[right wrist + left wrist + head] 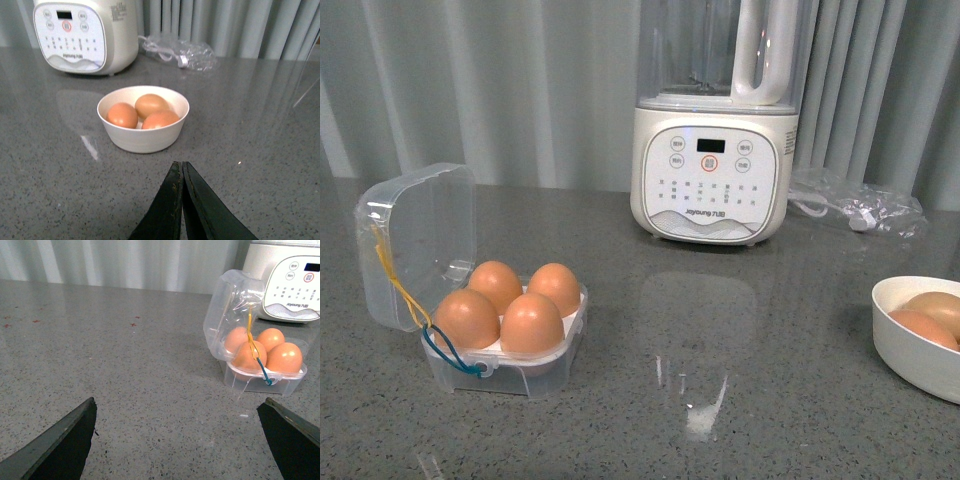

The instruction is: Put egg into box

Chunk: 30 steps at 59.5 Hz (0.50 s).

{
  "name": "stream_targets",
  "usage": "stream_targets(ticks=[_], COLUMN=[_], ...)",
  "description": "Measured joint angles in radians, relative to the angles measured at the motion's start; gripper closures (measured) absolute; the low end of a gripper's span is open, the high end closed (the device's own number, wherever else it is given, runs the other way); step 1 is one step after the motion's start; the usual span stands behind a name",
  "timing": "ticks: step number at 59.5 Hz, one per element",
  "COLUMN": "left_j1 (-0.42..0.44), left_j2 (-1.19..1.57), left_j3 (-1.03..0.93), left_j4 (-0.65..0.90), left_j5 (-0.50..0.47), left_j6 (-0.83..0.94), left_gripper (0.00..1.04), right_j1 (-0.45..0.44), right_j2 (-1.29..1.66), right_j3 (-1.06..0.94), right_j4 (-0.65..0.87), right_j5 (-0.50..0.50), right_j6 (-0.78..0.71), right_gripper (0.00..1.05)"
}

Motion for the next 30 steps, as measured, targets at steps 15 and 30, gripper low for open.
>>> stream_targets(ticks=[15,30], left_j1=[0.0,0.0], left_j2=[0.0,0.0], left_j3=[0.0,0.0], left_j4=[0.0,0.0], left_j5=[0.0,0.001], left_j6=[0.0,0.0], left_gripper=[0.07,0.07], right_j1=[0.0,0.0], right_j2=[-0.048,-0.049], right_j3=[0.0,0.0], right_j4=[-0.018,-0.018], right_j5=[0.0,0.0], right_j6=[0.0,0.0], right_gripper=[1.01,0.75])
